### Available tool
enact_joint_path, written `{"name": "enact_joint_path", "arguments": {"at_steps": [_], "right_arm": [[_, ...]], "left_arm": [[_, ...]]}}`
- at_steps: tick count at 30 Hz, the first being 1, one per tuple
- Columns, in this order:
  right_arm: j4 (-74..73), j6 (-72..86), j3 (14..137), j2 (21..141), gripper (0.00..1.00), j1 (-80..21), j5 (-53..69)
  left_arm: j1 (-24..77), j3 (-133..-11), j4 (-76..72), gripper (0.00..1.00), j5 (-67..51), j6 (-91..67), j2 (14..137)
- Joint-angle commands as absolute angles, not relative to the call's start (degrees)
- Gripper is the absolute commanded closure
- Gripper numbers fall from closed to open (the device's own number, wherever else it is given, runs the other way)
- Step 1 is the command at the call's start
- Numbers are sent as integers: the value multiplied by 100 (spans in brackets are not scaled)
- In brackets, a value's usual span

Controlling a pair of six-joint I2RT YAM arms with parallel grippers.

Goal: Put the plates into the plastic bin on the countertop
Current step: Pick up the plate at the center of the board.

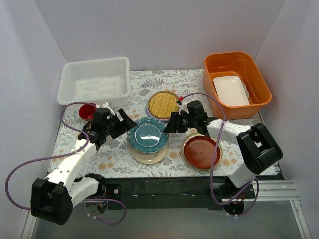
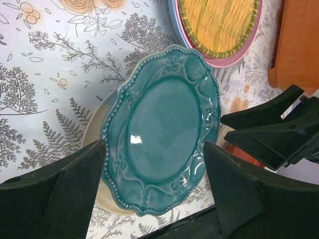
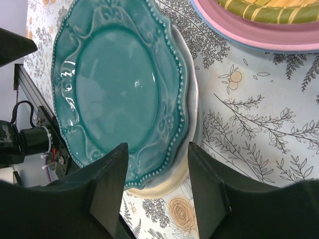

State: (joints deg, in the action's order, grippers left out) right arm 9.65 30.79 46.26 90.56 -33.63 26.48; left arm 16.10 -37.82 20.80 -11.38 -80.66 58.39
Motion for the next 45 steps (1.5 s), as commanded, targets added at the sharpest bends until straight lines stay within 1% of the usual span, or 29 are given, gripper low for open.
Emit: {"name": "enact_joint_path", "arguments": {"at_steps": [1,3,7,18,32,40,45], "right_arm": [[1327,3164,4895,9202,44,-3428,2689],[1362,3190,4904,9264,47,-3419,2707],[1433,3217,4913,9343,51,-3437,2698],[1556,3287,4975,9641,59,-3463,2856],[1635,3340,5071,9879,61,-3498,2988],[1705,3357,5133,10019,62,-3542,3094],[1731,3366,5194,10090,62,-3586,3173]], "left_arm": [[1617,-3700,2127,22,-1099,-8077,5836],[1608,-3665,2145,22,-1046,-8095,5845],[1608,-3612,2162,21,-993,-8104,5845],[1608,-3604,2303,21,-896,-8104,5862],[1608,-3384,2531,21,-853,-8112,5783],[1608,-3112,2294,22,-1204,-8288,5687],[1608,-2980,2136,24,-1318,-8385,5651]]}}
